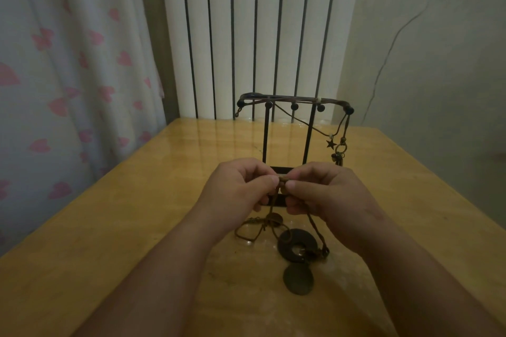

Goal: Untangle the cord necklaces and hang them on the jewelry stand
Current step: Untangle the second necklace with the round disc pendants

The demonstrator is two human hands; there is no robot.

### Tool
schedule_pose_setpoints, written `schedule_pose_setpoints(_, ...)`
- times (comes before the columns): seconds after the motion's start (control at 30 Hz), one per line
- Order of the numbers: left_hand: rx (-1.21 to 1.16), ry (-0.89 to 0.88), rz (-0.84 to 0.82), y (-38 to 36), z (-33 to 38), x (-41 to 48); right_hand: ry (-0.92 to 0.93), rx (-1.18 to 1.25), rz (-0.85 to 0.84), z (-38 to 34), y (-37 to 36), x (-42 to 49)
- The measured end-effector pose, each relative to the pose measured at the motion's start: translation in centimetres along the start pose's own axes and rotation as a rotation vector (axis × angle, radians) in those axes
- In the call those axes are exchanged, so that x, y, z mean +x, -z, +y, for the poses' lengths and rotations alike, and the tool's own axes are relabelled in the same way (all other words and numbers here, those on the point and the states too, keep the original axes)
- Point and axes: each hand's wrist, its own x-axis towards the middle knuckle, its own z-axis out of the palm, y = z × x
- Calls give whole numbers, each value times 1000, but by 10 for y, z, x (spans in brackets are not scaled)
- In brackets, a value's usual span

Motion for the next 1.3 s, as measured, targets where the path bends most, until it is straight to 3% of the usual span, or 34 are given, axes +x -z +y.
schedule_pose_setpoints(0.5, -177, 129, -98, 0, 0, 3, 95, 25, -51, 11, -6, -1)
schedule_pose_setpoints(0.8, -127, 96, -13, 0, -2, 3, 98, -96, 25, 9, -4, 1)
schedule_pose_setpoints(1.0, -62, 86, -23, -2, -2, 2, 173, -344, 76, 11, -6, 2)
schedule_pose_setpoints(1.3, -81, 132, -14, -2, -2, 3, 123, -230, 135, 12, -10, 4)
